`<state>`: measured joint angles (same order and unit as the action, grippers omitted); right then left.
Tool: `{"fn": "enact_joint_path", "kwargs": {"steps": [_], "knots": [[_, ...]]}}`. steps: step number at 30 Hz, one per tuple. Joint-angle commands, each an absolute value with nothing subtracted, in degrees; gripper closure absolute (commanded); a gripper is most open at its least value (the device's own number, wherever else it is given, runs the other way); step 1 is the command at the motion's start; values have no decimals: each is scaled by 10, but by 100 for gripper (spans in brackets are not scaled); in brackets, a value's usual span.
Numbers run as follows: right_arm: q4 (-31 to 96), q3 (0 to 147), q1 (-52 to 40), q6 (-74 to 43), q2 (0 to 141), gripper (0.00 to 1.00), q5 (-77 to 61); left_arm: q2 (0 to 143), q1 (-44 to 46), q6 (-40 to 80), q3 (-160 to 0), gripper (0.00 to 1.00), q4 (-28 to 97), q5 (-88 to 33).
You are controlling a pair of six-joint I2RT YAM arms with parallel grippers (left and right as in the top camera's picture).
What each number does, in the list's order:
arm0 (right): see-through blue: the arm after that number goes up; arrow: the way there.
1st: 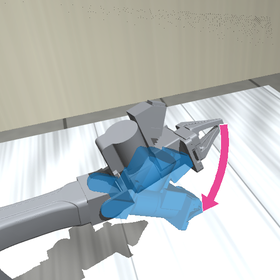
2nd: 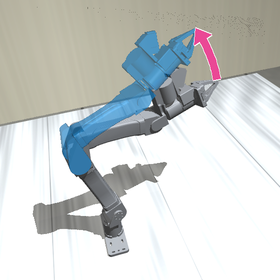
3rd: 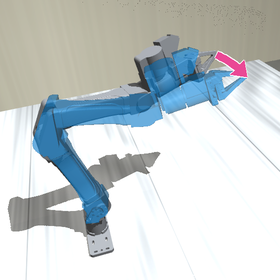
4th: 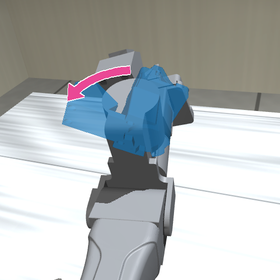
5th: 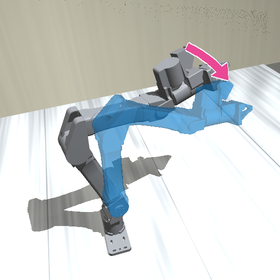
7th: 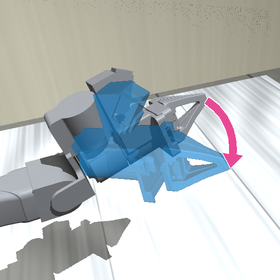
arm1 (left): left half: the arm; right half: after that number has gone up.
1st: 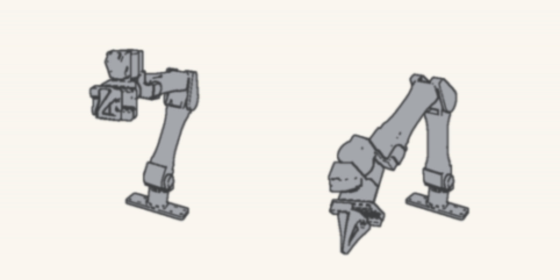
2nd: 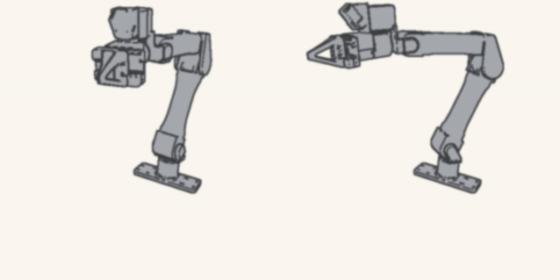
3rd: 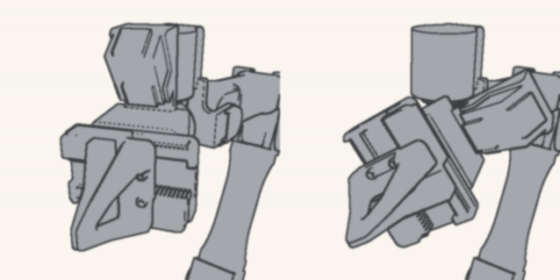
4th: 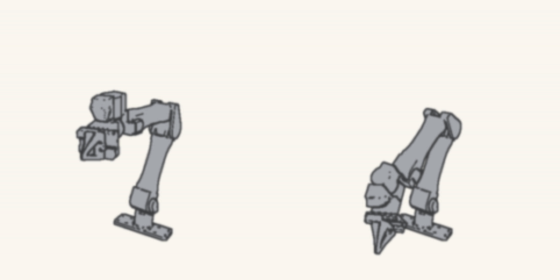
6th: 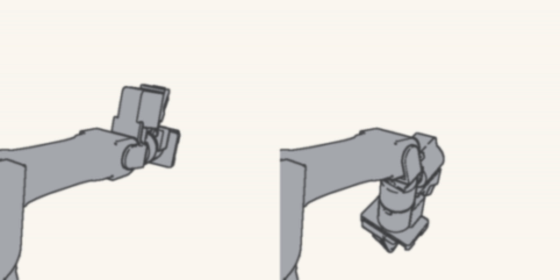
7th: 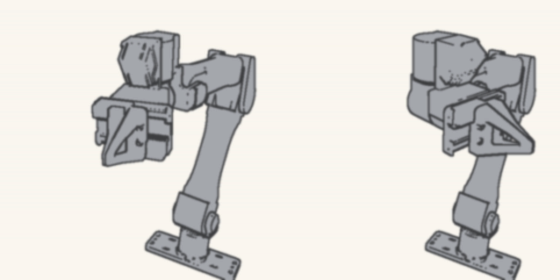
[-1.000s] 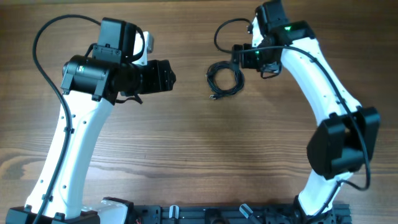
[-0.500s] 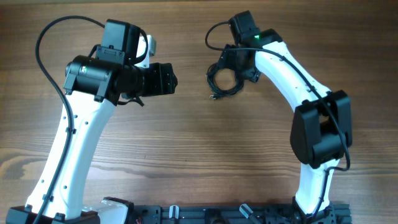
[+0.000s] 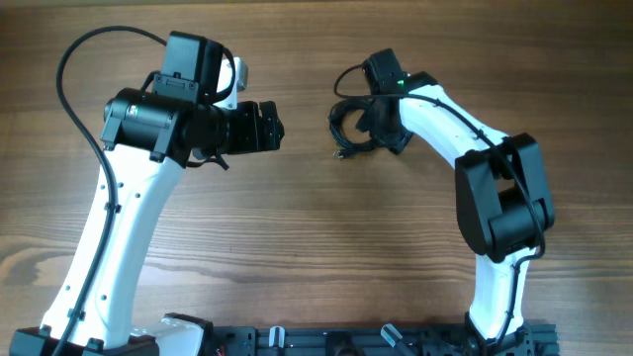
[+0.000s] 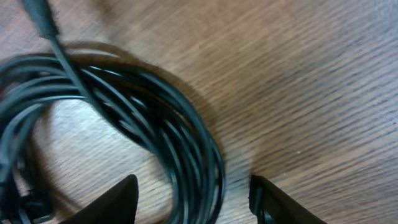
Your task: Untangle cables
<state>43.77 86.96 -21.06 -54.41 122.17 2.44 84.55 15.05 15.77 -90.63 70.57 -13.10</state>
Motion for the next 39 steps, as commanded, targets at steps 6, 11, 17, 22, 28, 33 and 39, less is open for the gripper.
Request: {"fn": "enact_joint_path", "kwargs": {"steps": [6, 11, 17, 22, 28, 33, 39], "knots": [[426, 858, -210, -537, 1234, 75, 35, 847, 153, 156, -912, 8, 706, -125], [424, 861, -210, -440, 1234, 96, 34, 847, 153, 156, -912, 7, 706, -125], [444, 889, -209, -248, 1165, 96, -3, 847, 153, 154, -912, 8, 703, -125], [445, 891, -209, -94, 1030, 96, -22, 847, 153, 127, -912, 31, 684, -139], [442, 891, -209, -19, 957, 96, -152, 848, 153, 91, -911, 59, 629, -160], [434, 891, -209, 1, 906, 96, -229, 851, 153, 92, -911, 46, 593, -161], [431, 891, -209, 30, 837, 96, -340, 852, 154, -5, -911, 21, 544, -316]]}}
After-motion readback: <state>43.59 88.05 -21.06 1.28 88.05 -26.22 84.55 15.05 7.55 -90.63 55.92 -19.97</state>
